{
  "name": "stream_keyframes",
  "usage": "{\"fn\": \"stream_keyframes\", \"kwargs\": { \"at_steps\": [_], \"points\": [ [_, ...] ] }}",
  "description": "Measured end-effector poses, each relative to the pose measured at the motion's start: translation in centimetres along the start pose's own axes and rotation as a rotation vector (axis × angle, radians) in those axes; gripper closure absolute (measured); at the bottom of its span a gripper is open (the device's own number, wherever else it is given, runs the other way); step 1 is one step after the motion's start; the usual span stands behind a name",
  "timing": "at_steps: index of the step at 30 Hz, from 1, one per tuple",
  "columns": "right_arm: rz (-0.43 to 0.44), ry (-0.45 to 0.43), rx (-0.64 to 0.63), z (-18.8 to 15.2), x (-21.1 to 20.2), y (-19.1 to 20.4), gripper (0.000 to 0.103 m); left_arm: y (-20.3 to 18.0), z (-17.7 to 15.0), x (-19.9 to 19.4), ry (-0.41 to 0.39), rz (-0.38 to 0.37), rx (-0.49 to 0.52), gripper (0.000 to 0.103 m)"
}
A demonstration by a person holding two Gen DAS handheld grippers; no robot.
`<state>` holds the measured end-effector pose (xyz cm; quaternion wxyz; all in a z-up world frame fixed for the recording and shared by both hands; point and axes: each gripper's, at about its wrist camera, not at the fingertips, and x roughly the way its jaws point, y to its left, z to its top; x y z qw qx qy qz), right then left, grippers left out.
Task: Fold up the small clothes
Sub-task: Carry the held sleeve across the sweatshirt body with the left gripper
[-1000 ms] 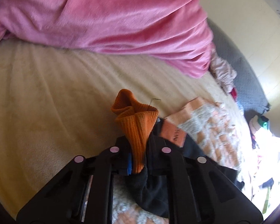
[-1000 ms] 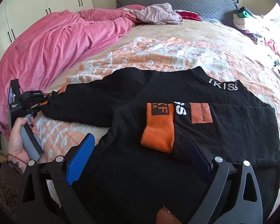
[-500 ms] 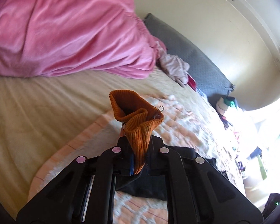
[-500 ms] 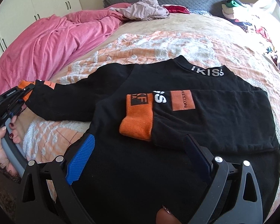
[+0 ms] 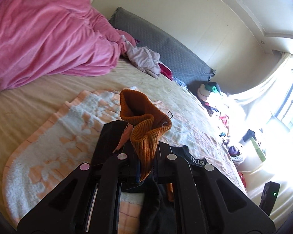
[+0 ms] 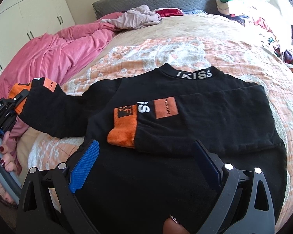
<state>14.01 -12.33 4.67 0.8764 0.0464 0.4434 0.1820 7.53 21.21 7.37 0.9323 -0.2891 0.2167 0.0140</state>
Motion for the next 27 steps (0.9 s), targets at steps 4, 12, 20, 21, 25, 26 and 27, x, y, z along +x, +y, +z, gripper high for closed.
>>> {"fn": "stream_keyframes", "kwargs": {
  "at_steps": [4, 12, 20, 21, 25, 26, 27],
  "points": [
    [-0.010, -0.019, 0.030, -0.2, -0.9, -1.3, 0.008, -1.9, -0.7, 0.4, 0.026, -0.031, 0.032, 0.100],
    [-0.021, -0.038, 0.100, -0.5, -2.0, -3.9, 0.008, -5.3, -3.0, 2.2, 0.117, -0.087, 0.110, 0.100],
    [-0.036, -0.051, 0.153, -0.9, -2.8, -6.0, 0.008, -7.4, -5.4, 4.1, 0.199, -0.119, 0.158, 0.100],
    [-0.035, -0.054, 0.162, -0.9, -3.0, -6.3, 0.008, -7.7, -5.7, 4.4, 0.210, -0.124, 0.163, 0.100],
    [-0.041, -0.057, 0.192, -1.0, -3.2, -7.3, 0.008, -8.4, -6.9, 5.5, 0.259, -0.135, 0.185, 0.100],
    [-0.043, -0.057, 0.199, -1.1, -3.2, -7.5, 0.008, -8.6, -7.2, 5.7, 0.270, -0.137, 0.189, 0.100],
    [-0.046, -0.058, 0.205, -1.1, -3.2, -7.7, 0.008, -8.7, -7.5, 5.9, 0.280, -0.139, 0.192, 0.100]
  ]
}}
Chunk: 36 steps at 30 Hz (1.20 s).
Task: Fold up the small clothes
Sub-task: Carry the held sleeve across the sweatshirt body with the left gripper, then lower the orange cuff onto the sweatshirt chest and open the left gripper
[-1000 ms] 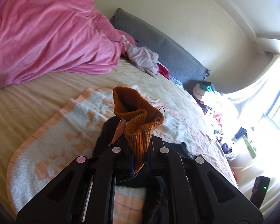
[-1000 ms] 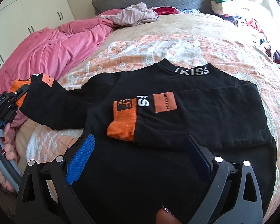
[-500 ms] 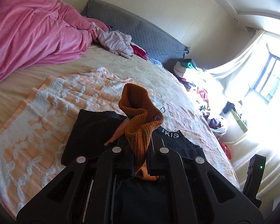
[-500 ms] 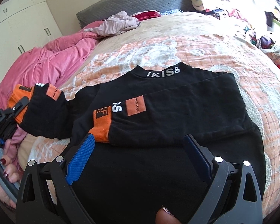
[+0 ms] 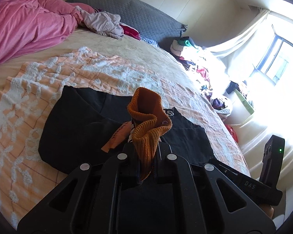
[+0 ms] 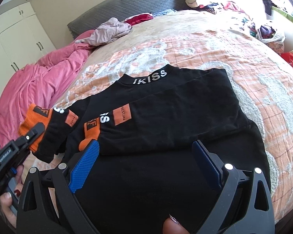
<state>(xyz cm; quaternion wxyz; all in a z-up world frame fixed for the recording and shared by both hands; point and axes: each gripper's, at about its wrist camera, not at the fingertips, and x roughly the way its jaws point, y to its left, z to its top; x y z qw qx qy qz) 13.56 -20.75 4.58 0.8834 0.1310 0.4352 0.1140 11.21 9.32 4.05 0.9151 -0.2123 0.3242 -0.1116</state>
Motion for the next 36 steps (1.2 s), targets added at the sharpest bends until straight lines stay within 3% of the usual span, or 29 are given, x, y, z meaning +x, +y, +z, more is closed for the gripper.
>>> {"fn": "stream_keyframes", "kwargs": {
  "at_steps": [9, 15, 17, 19, 25, 33, 36],
  "points": [
    [0.003, -0.007, 0.066, 0.2, -0.1, -2.0, 0.008, -1.6, -2.0, 2.6, 0.101, -0.009, 0.024, 0.098],
    [0.020, 0.003, 0.088, 0.2, 0.4, -2.4, 0.008, -2.4, -3.2, 3.7, 0.185, -0.046, 0.049, 0.082],
    [0.030, 0.013, 0.095, 0.1, 0.6, -2.4, 0.008, -2.5, -3.4, 3.6, 0.200, -0.062, 0.051, 0.070],
    [0.036, 0.022, 0.096, 0.0, 1.0, -2.3, 0.008, -2.6, -3.6, 3.4, 0.209, -0.070, 0.064, 0.068],
    [0.061, 0.057, 0.083, -0.4, 2.0, -1.6, 0.008, -1.4, -3.0, 2.3, 0.192, -0.036, 0.064, 0.052],
    [0.109, 0.128, -0.011, -2.1, 4.1, 1.9, 0.008, 2.6, -1.1, 0.5, 0.123, 0.087, -0.019, 0.027],
    [0.136, 0.154, -0.026, -2.8, 5.1, 3.1, 0.018, 3.8, -0.8, -0.1, 0.109, 0.117, -0.048, 0.020]
  ]
}}
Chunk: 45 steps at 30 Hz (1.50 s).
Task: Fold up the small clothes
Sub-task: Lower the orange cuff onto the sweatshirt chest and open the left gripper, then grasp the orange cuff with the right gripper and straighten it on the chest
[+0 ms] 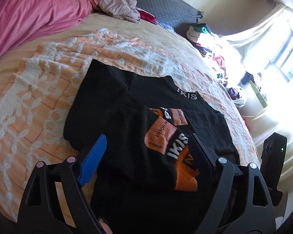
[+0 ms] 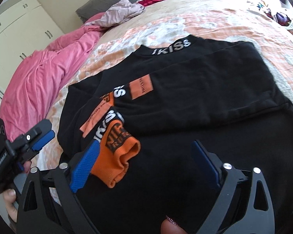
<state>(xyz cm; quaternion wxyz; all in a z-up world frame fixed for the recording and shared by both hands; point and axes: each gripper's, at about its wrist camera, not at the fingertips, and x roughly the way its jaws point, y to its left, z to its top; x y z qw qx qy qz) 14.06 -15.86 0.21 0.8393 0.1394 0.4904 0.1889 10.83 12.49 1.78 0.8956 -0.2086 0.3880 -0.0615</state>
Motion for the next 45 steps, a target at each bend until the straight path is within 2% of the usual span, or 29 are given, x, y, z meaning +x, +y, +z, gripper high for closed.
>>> {"fn": "stream_keyframes", "kwargs": {
  "at_steps": [1, 5, 9, 11, 14, 16, 20, 22, 25, 30, 35, 39, 45],
  "points": [
    [0.004, 0.012, -0.005, -0.1, 0.4, 0.3, 0.021, 0.4, 0.1, -0.1, -0.001, 0.014, -0.011, 0.015],
    [-0.001, 0.012, -0.038, -0.4, 1.1, 1.3, 0.030, 1.7, 0.2, -0.4, -0.001, 0.046, -0.041, 0.014],
    [0.001, 0.015, -0.051, -0.5, 1.7, 1.8, 0.047, 2.4, 0.2, -0.6, -0.002, 0.056, -0.060, 0.013],
    [0.011, 0.011, -0.058, -0.5, 1.9, 2.0, 0.057, 2.8, 0.2, -0.8, -0.004, 0.063, -0.068, 0.013],
    [0.013, 0.016, -0.095, -0.5, 2.4, 2.7, 0.079, 3.5, 0.4, -1.1, -0.003, 0.050, -0.095, 0.013],
    [0.018, 0.021, -0.135, -0.5, 2.5, 3.4, 0.088, 3.9, 0.5, -1.3, -0.004, 0.043, -0.114, 0.013],
    [0.005, -0.033, -0.214, -0.5, 1.5, 4.9, 0.090, 4.5, 0.6, -1.6, -0.005, 0.054, -0.130, 0.013],
    [0.013, -0.087, -0.235, -0.1, 0.3, 5.4, 0.091, 4.7, 0.6, -1.6, -0.002, 0.056, -0.136, 0.013],
    [0.023, -0.161, -0.255, 0.8, -1.6, 5.8, 0.091, 4.7, 0.6, -1.5, 0.002, 0.060, -0.137, 0.013],
    [0.033, -0.218, -0.264, 2.7, -3.6, 5.5, 0.091, 4.5, 0.7, -1.3, 0.010, 0.060, -0.131, 0.013],
    [0.000, -0.265, -0.259, 4.3, -5.2, 4.1, 0.092, 4.0, 0.8, -1.1, 0.017, 0.059, -0.121, 0.013],
    [-0.059, -0.302, -0.251, 5.3, -6.1, 2.4, 0.092, 3.4, 0.9, -0.7, 0.024, 0.060, -0.110, 0.013],
    [-0.126, -0.320, -0.203, 6.5, -6.5, -1.5, 0.093, 2.1, 1.2, -0.2, 0.033, 0.058, -0.086, 0.013]
  ]
}}
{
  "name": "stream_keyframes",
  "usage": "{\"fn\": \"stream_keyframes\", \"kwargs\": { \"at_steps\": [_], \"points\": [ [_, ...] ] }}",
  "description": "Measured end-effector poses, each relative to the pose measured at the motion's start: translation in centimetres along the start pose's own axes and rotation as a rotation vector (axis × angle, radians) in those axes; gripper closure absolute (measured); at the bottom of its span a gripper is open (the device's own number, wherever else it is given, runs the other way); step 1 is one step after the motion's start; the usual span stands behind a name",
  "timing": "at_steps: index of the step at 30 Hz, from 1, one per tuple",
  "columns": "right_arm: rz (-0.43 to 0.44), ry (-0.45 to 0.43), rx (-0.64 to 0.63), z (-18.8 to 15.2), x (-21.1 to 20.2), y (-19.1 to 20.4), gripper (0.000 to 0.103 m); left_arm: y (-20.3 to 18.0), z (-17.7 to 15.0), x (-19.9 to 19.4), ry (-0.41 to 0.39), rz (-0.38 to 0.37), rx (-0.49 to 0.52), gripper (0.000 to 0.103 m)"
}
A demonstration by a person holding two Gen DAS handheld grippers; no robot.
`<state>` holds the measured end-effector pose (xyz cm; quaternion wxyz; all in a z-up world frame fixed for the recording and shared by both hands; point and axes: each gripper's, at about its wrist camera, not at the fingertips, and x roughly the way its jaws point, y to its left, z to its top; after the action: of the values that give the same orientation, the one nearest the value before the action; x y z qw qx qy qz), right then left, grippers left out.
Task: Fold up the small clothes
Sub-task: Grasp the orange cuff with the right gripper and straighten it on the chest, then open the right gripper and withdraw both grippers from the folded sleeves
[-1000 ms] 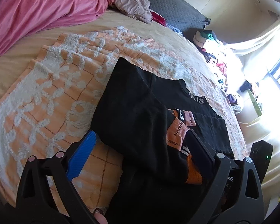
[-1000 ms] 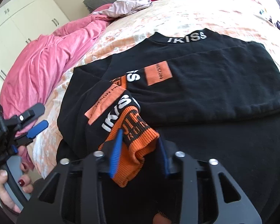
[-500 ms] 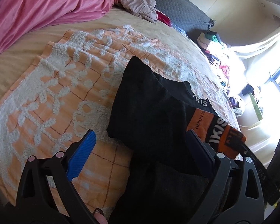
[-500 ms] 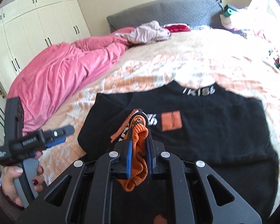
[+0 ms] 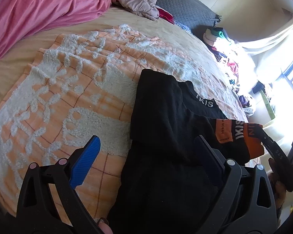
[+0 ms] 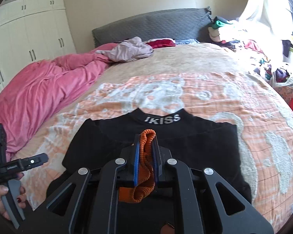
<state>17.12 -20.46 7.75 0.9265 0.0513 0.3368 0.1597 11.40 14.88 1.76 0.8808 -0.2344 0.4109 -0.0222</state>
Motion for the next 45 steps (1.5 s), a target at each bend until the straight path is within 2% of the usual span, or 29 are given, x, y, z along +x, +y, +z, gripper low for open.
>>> {"fn": "stream_keyframes", "kwargs": {
  "at_steps": [8, 18, 24, 25, 27, 34, 37, 40, 43, 45],
  "points": [
    [-0.056, -0.004, 0.062, -0.8, -0.3, -4.2, 0.093, -1.9, 0.2, 1.1, 0.019, 0.001, 0.034, 0.013],
    [-0.082, 0.020, 0.085, -1.7, 0.3, -6.3, 0.093, -4.3, 0.7, 2.6, 0.019, 0.002, 0.067, 0.013],
    [-0.081, 0.036, 0.104, -2.0, 0.6, -6.9, 0.093, -6.3, 1.7, 4.0, 0.018, 0.000, 0.103, 0.028],
    [-0.082, 0.039, 0.104, -2.1, 0.6, -7.0, 0.093, -6.6, 1.8, 4.4, 0.026, -0.002, 0.102, 0.036],
    [-0.085, 0.042, 0.103, -2.1, 0.6, -7.1, 0.093, -7.0, 2.1, 5.3, 0.042, -0.013, 0.097, 0.043],
    [-0.101, 0.066, 0.117, -2.7, 0.9, -7.5, 0.093, -7.2, 1.5, 8.6, 0.115, 0.024, 0.118, 0.045],
    [-0.135, 0.069, 0.127, -3.0, 1.0, -7.5, 0.093, -6.9, 0.9, 9.0, 0.126, 0.026, 0.122, 0.045],
    [-0.208, 0.066, 0.149, -3.5, 1.0, -7.3, 0.089, -6.7, 0.5, 9.3, 0.134, 0.034, 0.132, 0.045],
    [-0.279, 0.048, 0.108, -4.0, 1.0, -6.2, 0.089, -6.6, 0.3, 9.5, 0.138, 0.033, 0.131, 0.045],
    [-0.278, 0.043, 0.088, -4.2, 1.1, -5.4, 0.089, -6.6, 0.2, 9.6, 0.138, 0.032, 0.129, 0.045]
  ]
}}
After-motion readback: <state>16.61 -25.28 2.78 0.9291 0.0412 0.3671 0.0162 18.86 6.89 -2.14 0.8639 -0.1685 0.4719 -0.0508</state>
